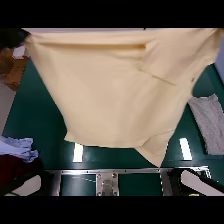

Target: Fold the shirts.

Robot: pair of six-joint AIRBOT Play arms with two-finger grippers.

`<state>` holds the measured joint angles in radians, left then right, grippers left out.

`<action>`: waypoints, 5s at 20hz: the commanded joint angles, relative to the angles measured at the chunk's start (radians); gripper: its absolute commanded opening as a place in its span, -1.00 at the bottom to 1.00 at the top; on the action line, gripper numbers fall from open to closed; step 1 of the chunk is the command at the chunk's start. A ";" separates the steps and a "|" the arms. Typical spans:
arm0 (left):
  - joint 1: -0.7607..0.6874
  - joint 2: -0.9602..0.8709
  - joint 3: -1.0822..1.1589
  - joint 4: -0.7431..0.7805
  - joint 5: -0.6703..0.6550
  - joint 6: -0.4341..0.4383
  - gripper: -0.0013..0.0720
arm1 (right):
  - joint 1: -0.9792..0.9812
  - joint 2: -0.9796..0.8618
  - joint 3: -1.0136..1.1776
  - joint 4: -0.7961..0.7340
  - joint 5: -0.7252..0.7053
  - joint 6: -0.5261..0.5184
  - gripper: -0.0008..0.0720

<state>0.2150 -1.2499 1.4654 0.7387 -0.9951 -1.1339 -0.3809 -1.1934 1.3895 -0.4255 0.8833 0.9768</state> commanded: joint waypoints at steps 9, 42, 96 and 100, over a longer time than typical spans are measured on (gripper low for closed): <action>-0.122 -0.562 0.151 -0.023 0.282 0.035 -0.90 | 0.106 -0.624 0.152 0.032 -0.244 0.011 -0.93; -0.071 -0.560 0.127 0.272 -0.483 -0.368 0.36 | -0.122 -0.508 0.156 -0.514 0.421 0.307 -0.36; -0.146 0.378 -1.229 -0.207 0.595 -0.218 -0.90 | -0.337 0.132 -1.169 -0.360 0.165 0.200 0.15; -0.146 0.378 -1.229 -0.207 0.583 -0.219 -0.90 | -0.306 0.130 -1.165 -0.316 0.107 0.179 0.15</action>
<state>0.0677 -0.8715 0.2356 0.5308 -0.4011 -1.3560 -0.7139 -1.0603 0.2352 -0.7269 1.0870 1.1786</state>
